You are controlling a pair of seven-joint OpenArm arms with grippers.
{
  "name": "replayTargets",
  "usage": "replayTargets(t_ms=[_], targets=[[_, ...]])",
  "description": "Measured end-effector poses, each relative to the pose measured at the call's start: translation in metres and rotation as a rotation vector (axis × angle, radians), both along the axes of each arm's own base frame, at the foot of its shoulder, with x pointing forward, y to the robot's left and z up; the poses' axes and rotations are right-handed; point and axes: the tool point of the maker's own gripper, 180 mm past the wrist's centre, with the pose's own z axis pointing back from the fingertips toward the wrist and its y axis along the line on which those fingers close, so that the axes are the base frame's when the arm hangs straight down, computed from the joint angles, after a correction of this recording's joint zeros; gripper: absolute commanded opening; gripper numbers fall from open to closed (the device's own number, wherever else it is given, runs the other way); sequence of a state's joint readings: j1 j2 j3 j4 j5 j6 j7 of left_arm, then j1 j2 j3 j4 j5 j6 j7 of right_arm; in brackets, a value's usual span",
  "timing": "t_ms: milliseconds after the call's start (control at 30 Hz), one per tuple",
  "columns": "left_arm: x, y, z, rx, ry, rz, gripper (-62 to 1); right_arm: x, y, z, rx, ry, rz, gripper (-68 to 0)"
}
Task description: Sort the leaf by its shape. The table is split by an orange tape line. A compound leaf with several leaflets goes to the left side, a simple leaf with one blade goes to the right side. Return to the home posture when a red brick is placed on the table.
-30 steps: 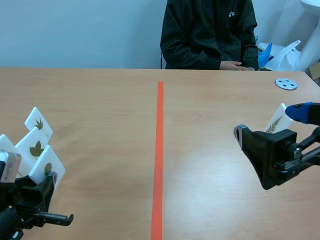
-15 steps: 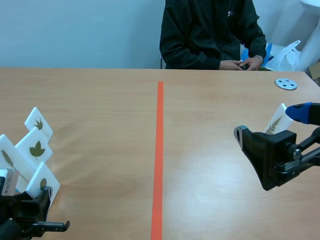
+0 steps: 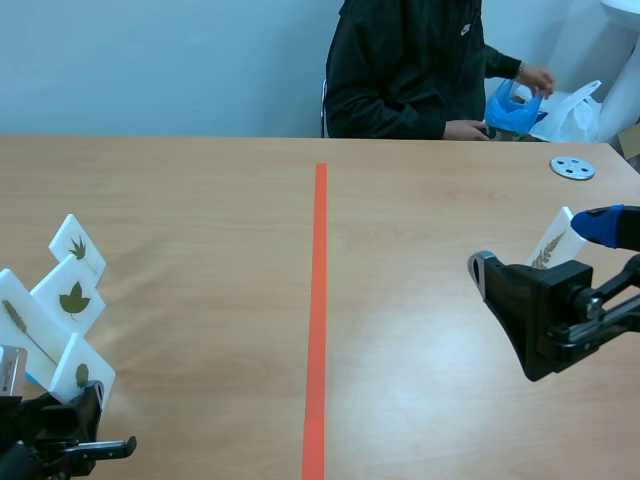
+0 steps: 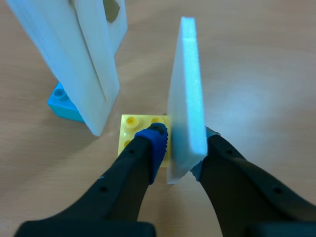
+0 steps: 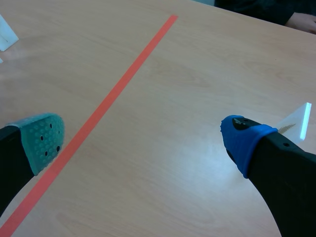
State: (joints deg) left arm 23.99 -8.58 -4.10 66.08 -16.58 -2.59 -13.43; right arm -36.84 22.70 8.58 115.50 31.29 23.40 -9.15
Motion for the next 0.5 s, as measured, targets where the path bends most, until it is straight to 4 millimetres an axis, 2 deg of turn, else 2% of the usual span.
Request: replayTargets(t_ms=[133,500], targets=[[0.0001,0.0000,0.0002,0.000,-0.001,0.000,-32.0,0.0000,0.0000,0.0001,0.000,0.000,0.000,0.4],[-0.0005,-0.0001,0.0003,0.000,-0.001,0.000,-31.9,0.0000,0.0000,0.0001,0.000,0.000,0.000,0.4]])
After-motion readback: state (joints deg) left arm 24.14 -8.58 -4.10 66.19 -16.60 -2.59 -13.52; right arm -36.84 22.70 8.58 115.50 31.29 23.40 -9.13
